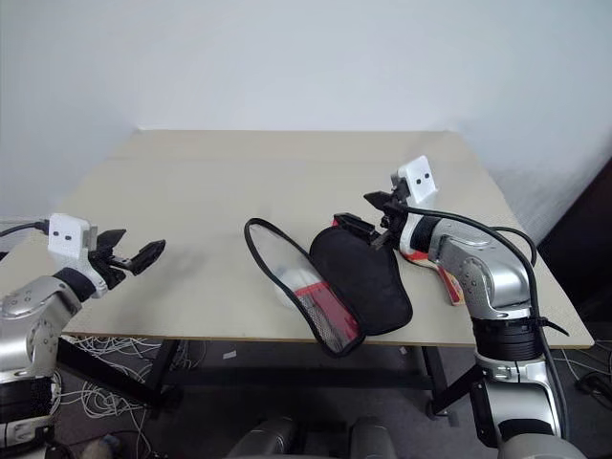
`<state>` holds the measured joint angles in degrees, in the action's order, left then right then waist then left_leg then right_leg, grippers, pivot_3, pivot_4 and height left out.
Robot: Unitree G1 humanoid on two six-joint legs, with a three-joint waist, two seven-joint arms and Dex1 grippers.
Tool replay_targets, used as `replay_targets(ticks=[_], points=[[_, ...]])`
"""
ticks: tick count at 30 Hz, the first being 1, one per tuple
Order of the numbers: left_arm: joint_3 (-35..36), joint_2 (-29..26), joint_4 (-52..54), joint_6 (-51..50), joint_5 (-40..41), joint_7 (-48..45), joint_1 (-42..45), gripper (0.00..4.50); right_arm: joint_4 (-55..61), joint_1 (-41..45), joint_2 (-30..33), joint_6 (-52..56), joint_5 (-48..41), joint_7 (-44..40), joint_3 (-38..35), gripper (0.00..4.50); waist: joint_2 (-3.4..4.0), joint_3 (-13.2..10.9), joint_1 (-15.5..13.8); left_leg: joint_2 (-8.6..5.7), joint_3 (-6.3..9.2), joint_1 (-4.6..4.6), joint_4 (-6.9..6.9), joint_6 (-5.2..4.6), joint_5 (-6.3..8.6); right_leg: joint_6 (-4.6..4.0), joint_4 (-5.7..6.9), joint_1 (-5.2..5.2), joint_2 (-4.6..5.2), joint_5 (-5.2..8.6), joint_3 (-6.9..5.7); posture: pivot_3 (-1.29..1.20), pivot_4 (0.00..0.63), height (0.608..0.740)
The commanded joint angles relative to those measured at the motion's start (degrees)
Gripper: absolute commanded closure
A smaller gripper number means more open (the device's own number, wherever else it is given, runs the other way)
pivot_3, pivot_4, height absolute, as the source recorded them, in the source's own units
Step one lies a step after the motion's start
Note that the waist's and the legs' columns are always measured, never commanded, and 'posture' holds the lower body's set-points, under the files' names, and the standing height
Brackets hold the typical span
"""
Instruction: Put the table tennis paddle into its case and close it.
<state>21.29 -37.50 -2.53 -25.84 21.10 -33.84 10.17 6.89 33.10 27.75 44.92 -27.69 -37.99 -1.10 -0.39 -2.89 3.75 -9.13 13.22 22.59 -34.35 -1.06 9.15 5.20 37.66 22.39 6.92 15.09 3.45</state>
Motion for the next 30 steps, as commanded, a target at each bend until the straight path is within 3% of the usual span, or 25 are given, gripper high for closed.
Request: replay_targets(ticks=[1, 10, 16, 21, 30], points=[[0.4, -0.8, 0.7, 1.2, 0.1, -0.5, 0.9, 0.00, -1.8, 1.6, -0.3, -3.4, 2.2, -0.3, 1.1, 0.01, 0.00, 0.0, -0.1, 0.00, 0.00, 0.00, 0.00, 0.00, 0.00, 0.00, 0.00, 0.00, 0.00, 0.00, 0.00, 0.00, 0.000, 0.739], [-1.4, -4.0, -8.7, 3.7, -1.8, -3.7, 6.9, 0.00, -1.5, 0.6, -2.7, -3.0, 3.6, 4.8, -0.3, 0.01, 0.02, 0.0, -0.1, 0.01, -0.01, -0.01, 0.00, 0.00, 0.01, -0.01, 0.01, 0.03, -0.04, -0.01, 0.02, 0.00, 0.000, 0.739], [-4.4, -4.2, -14.5, 5.4, -3.7, -4.7, 13.3, 0.00, -0.8, 0.5, -5.2, 2.5, 3.4, 13.1, -3.9, 0.01, 0.02, 0.0, -0.1, -0.01, 0.00, -0.01, 0.00, 0.00, 0.01, -0.08, 0.01, 0.03, -0.04, -0.05, 0.03, 0.00, 0.000, 0.739], [-7.2, -2.2, -14.3, 5.4, -4.0, -4.9, 15.3, 0.00, 1.9, -0.6, -2.3, 7.3, 0.7, 12.4, -7.0, 0.01, 0.02, 0.0, -0.1, -0.01, -0.02, -0.01, 0.00, -0.02, 0.01, -0.21, 0.01, 0.04, -0.04, -0.13, 0.06, 0.00, 0.000, 0.739], [-10.2, -2.1, -8.6, 3.5, -1.4, -12.5, 13.6, 0.00, 4.0, -7.6, 12.9, 5.8, 0.2, -0.4, -6.5, 0.01, 0.03, 0.0, 0.0, 0.02, -0.08, 0.03, 0.00, -0.05, 0.02, 0.00, -0.01, -0.03, 0.00, 0.00, 0.07, 0.00, 0.000, 0.739]])
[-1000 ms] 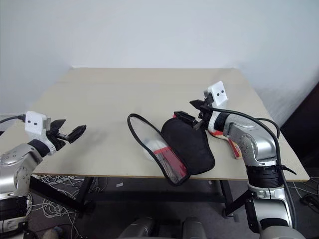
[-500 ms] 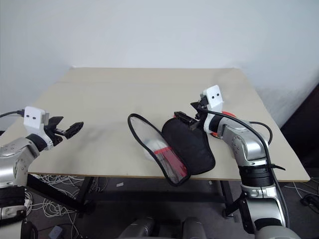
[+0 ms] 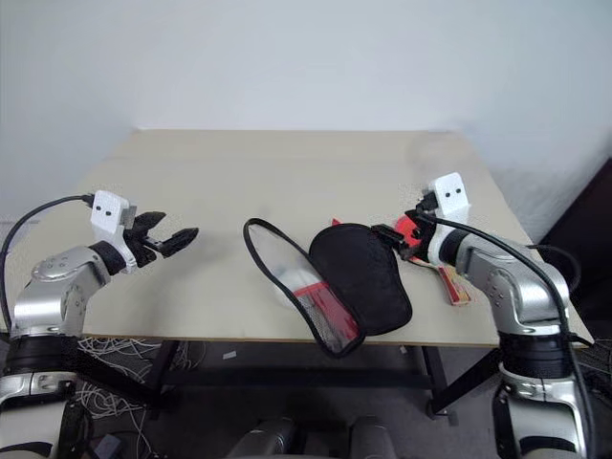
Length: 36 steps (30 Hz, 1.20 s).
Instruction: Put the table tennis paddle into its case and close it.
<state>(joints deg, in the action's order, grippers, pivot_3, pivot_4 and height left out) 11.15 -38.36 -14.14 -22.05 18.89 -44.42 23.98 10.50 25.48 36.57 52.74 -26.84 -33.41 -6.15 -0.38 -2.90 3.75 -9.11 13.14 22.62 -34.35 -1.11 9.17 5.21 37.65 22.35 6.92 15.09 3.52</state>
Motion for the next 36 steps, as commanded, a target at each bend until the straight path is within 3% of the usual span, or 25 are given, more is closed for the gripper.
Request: replay_targets(ticks=[1, 7, 12, 25, 36], points=[[-0.2, -1.4, 4.0, -0.5, 1.0, -2.7, -0.9, 0.00, -0.6, 0.0, 5.6, -2.8, -0.3, -6.6, -1.0, 0.01, 0.03, 0.0, 0.1, 0.01, -0.02, 0.00, 0.00, 0.00, 0.00, 0.00, 0.01, 0.00, 0.00, 0.00, 0.01, 0.00, 0.000, 0.739], [-0.1, -1.1, 10.6, -2.3, 2.4, -4.8, -6.2, 0.00, -8.7, 1.4, 12.4, -7.8, 2.6, -14.7, 1.7, 0.01, 0.01, 0.0, -0.1, 0.02, -0.07, 0.02, 0.00, -0.02, 0.02, 0.00, 0.00, -0.02, 0.01, 0.01, 0.04, 0.00, 0.000, 0.739], [-1.2, -0.2, 11.5, -2.3, 2.5, -5.3, -7.5, 0.00, -15.7, 2.9, 12.9, -8.4, 6.0, -15.4, 4.4, 0.01, 0.00, 0.0, -0.4, 0.02, -0.09, 0.02, 0.00, -0.03, 0.03, 0.00, -0.03, -0.02, 0.04, 0.01, 0.05, 0.00, 0.000, 0.739], [-1.1, -0.7, 12.5, -3.0, 2.7, -5.4, -7.4, 0.00, -23.4, -0.9, 3.1, -4.8, 12.0, 3.3, 0.7, 0.01, -0.01, 0.0, -1.1, -0.02, -0.19, 0.01, -0.01, -0.09, 0.06, -0.01, -0.03, 0.01, 0.03, 0.00, 0.18, 0.00, 0.000, 0.739], [-1.3, -1.1, 13.8, -2.8, 4.9, -10.2, -7.3, 0.00, -24.4, -5.1, 2.4, -5.5, 12.3, 5.7, -1.8, 0.01, 0.00, 0.0, -1.1, -0.01, -0.22, -0.02, -0.01, -0.09, 0.06, 0.00, -0.03, -0.02, 0.01, 0.01, 0.20, 0.00, 0.000, 0.739]])
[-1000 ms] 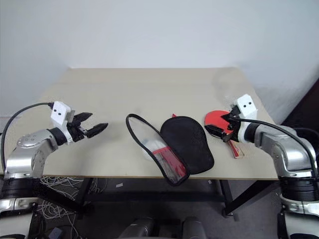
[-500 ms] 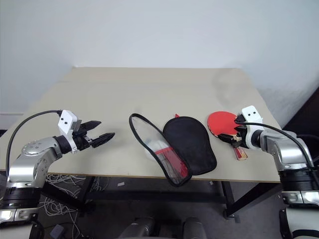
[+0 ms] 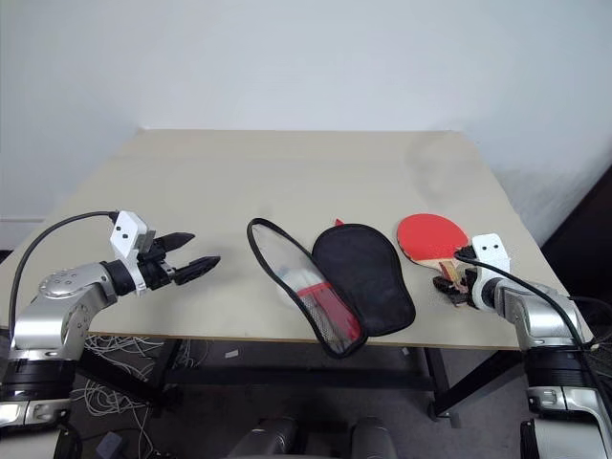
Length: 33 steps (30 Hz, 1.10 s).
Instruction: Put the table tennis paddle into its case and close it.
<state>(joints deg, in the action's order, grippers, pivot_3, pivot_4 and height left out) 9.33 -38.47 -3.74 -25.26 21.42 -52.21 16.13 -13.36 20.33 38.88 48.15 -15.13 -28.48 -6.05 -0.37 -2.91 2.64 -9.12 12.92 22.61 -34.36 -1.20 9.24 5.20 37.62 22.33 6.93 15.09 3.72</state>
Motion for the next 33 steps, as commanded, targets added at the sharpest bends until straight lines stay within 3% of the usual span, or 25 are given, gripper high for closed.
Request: replay_targets(ticks=[1, 4, 11, 18, 33], points=[[0.5, -1.1, 4.2, 0.0, 3.2, -3.5, 0.2, 0.00, -0.7, 0.0, -0.1, -1.0, 0.6, 0.9, -2.0, 0.18, -0.01, 0.0, 0.0, 0.00, 0.00, 0.00, 0.00, 0.00, 0.00, 0.00, 0.00, 0.00, 0.00, 0.00, 0.00, 0.00, 0.000, 0.739], [1.1, -1.8, 8.0, -2.3, 7.1, -7.3, -0.7, 0.00, -1.2, 0.0, -0.3, -1.3, 0.8, 1.3, -2.0, 0.86, -0.01, 0.0, 0.0, -0.01, -0.01, 0.01, 0.00, -0.01, 0.01, 0.00, -0.02, -0.02, 0.02, 0.00, 0.00, 0.00, 0.000, 0.739], [2.7, -5.2, 14.7, -5.1, 14.0, -13.0, -1.0, 0.00, -2.2, 0.7, -0.9, -1.7, 1.0, 2.1, -1.8, 3.33, -0.02, 0.0, 0.0, 0.00, -0.01, -0.02, 0.00, -0.01, 0.02, -0.01, -0.03, -0.03, 0.01, 0.01, 0.00, 0.00, 0.000, 0.739], [3.5, -7.8, 15.2, -5.5, 15.9, -14.1, 1.2, 0.00, 0.4, 2.7, -2.3, -1.7, -0.2, 3.2, -3.1, 3.37, -0.02, 0.0, 0.1, 0.02, -0.03, -0.02, 0.00, -0.01, 0.02, -0.02, -0.02, -0.03, -0.01, 0.01, 0.03, 0.00, 0.000, 0.739], [2.0, -7.5, 13.9, -4.0, 14.8, -12.9, 2.0, 0.00, 31.5, 2.8, -13.9, 18.2, -6.2, 10.7, -1.3, 3.37, 0.10, -0.1, -0.1, 0.05, -0.06, 0.03, 0.04, 0.00, 0.05, -0.02, 0.00, 0.12, -0.05, 0.02, 0.13, 0.00, 0.000, 0.739]])
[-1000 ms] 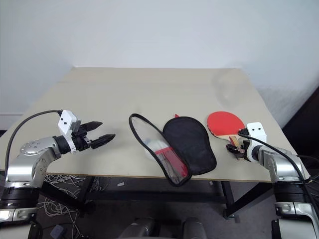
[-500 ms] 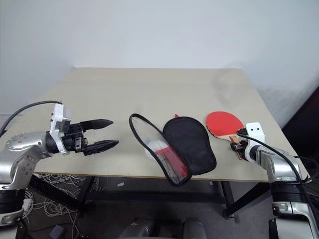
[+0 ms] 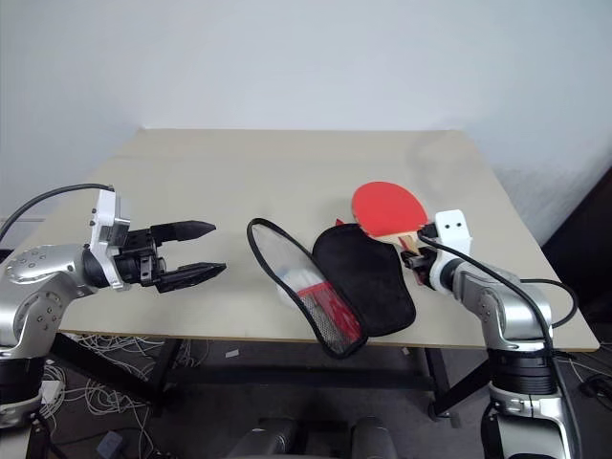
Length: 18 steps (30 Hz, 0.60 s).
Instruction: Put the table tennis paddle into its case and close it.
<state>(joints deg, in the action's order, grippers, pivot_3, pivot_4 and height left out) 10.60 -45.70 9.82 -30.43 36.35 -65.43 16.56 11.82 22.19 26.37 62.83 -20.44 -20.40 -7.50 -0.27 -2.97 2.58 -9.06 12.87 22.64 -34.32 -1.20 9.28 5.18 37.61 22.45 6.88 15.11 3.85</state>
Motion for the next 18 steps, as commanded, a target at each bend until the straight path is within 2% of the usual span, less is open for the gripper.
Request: replay_targets(ticks=[1, 9, 18], points=[[0.7, -0.2, 0.2, 1.2, -0.2, 0.4, 1.6, 0.00, 8.1, 0.4, -2.4, 5.2, -0.9, 3.5, 0.8, 3.37, 0.00, 0.0, 0.0, 0.00, 0.00, 0.00, 0.00, 0.01, 0.01, 0.00, 0.00, 0.01, 0.00, 0.00, 0.00, 0.00, 0.000, 0.739], [0.5, -0.4, 0.2, 1.5, -0.5, 0.7, 1.0, 0.00, 15.5, -5.4, -7.3, 13.1, -0.7, 7.1, 4.0, 3.37, 0.00, 0.0, 0.0, 0.00, 0.01, -0.01, 0.02, 0.03, 0.02, -0.01, 0.00, 0.07, -0.01, 0.00, 0.00, 0.00, 0.000, 0.739], [0.2, 0.0, -0.1, 1.6, -1.1, 0.9, 1.4, 0.00, 14.5, -7.9, -8.1, 12.3, 0.9, 8.4, 4.8, 3.37, 0.04, 0.0, 0.0, 0.03, 0.00, -0.04, 0.02, 0.06, 0.04, -0.01, 0.01, 0.07, -0.03, 0.00, 0.00, 0.00, 0.000, 0.739]])
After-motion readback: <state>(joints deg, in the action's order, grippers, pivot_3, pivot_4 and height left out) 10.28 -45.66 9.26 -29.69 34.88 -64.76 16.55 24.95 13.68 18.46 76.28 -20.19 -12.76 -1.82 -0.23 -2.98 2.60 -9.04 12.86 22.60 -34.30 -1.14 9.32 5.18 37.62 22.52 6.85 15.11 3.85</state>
